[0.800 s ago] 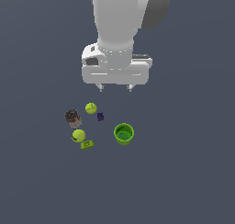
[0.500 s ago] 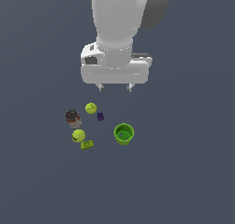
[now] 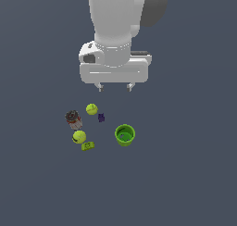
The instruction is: Pick up a designated object from a clutter of objects.
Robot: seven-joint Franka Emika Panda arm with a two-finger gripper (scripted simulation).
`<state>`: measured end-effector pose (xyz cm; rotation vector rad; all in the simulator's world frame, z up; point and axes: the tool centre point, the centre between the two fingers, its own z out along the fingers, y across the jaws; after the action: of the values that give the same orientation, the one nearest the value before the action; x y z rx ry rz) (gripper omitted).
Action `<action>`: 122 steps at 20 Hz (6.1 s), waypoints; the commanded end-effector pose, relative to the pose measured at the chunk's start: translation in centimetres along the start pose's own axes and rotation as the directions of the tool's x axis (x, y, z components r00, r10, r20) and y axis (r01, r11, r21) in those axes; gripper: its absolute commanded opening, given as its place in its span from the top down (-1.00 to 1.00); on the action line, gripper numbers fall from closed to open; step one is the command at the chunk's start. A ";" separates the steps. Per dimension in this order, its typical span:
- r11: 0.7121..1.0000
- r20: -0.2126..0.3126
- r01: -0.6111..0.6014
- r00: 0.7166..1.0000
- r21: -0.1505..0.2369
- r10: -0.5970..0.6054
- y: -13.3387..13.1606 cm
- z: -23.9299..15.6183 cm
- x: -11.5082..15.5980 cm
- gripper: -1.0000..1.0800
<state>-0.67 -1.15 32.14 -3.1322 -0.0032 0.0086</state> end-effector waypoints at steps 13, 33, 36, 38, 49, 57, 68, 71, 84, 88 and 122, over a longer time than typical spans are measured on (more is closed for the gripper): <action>0.996 -0.003 0.092 0.996 0.008 -0.092 3.3 5.1 -0.9 -0.92; 0.936 -0.009 0.352 0.936 0.002 -0.352 12.2 18.4 -8.2 -0.92; 0.924 -0.007 0.383 0.924 -0.001 -0.383 13.2 19.9 -9.6 -0.92; 0.916 -0.006 0.401 0.916 -0.004 -0.401 13.7 20.7 -10.4 -0.92; 0.892 -0.001 0.452 0.892 -0.011 -0.452 15.0 22.9 -13.0 -0.92; 0.893 0.000 0.451 0.893 -0.011 -0.451 15.0 23.5 -13.0 -0.92; 0.892 0.000 0.452 0.892 -0.011 -0.452 15.1 27.4 -13.1 -0.92; 0.892 0.000 0.453 0.892 -0.011 -0.453 15.1 27.9 -13.1 -0.92; 0.891 -0.001 0.453 0.892 -0.011 -0.453 15.1 27.9 -13.1 1.00; 0.889 -0.036 0.456 0.888 -0.042 -0.458 15.1 26.0 -11.4 1.00; 0.891 -0.012 0.453 0.891 -0.032 -0.454 2.0 6.5 -12.8 1.00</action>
<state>-13.38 -3.89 24.49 -3.0714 -0.7405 -0.0272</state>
